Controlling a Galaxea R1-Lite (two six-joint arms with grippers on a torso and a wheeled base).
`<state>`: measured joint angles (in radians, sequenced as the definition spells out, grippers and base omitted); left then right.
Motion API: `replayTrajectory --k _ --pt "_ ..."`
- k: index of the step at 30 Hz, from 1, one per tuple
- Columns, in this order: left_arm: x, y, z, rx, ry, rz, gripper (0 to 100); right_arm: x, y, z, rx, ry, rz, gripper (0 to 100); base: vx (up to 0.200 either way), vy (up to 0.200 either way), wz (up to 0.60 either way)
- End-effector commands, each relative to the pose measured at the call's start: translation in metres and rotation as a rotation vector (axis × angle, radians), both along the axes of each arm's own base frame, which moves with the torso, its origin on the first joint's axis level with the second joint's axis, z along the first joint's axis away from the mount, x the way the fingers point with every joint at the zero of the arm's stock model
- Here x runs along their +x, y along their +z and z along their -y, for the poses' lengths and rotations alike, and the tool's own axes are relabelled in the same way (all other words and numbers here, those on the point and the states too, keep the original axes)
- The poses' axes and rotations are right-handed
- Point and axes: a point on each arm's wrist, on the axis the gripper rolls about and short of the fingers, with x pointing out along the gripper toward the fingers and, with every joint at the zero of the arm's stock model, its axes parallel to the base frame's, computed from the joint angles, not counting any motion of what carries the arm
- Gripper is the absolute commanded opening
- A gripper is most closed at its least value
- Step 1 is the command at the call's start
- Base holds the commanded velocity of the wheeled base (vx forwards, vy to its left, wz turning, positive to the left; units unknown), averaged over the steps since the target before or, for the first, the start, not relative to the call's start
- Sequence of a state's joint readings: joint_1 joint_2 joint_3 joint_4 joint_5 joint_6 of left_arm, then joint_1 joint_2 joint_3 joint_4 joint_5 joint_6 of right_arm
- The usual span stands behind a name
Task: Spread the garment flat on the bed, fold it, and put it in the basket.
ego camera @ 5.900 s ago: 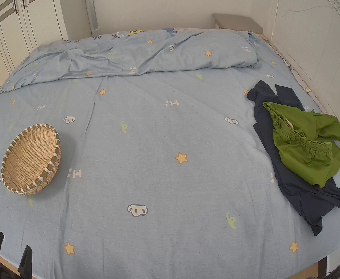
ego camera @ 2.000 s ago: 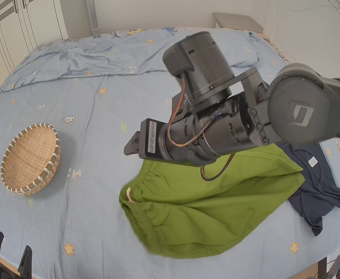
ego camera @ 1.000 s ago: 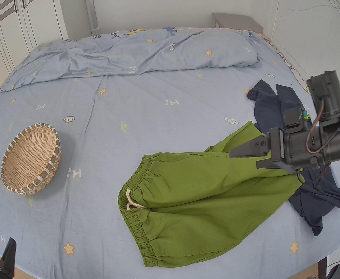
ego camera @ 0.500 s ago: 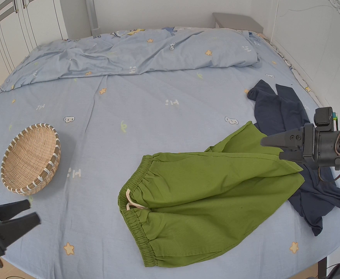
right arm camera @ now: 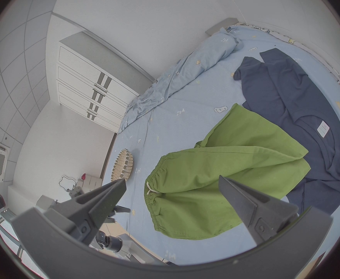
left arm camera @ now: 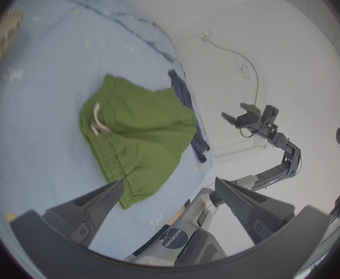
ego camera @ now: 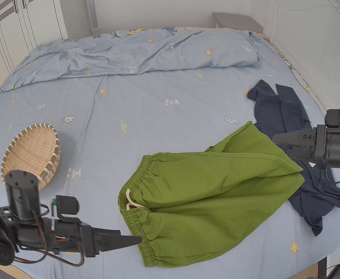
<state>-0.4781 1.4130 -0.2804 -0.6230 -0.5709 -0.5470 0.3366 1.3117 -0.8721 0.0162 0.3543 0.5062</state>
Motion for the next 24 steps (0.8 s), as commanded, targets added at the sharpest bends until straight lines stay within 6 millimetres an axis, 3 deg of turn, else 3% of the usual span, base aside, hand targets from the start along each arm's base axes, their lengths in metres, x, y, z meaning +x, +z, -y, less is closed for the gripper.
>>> replayTrajectory --k 1,16,24 --pt "0.0 -0.106 0.033 0.06 -0.13 -0.406 100 -0.007 -0.002 0.013 0.014 -0.03 0.038 100 0.0 0.0 0.0" --pt "-0.008 -0.108 0.028 0.034 -0.105 -0.423 100 -0.006 -0.006 0.012 0.01 -0.025 0.021 100 0.0 0.0 0.0" --pt "0.01 -0.12 0.038 0.051 -0.011 -0.338 100 -0.006 -0.006 0.011 0.009 -0.024 0.02 100 0.0 0.0 0.0"
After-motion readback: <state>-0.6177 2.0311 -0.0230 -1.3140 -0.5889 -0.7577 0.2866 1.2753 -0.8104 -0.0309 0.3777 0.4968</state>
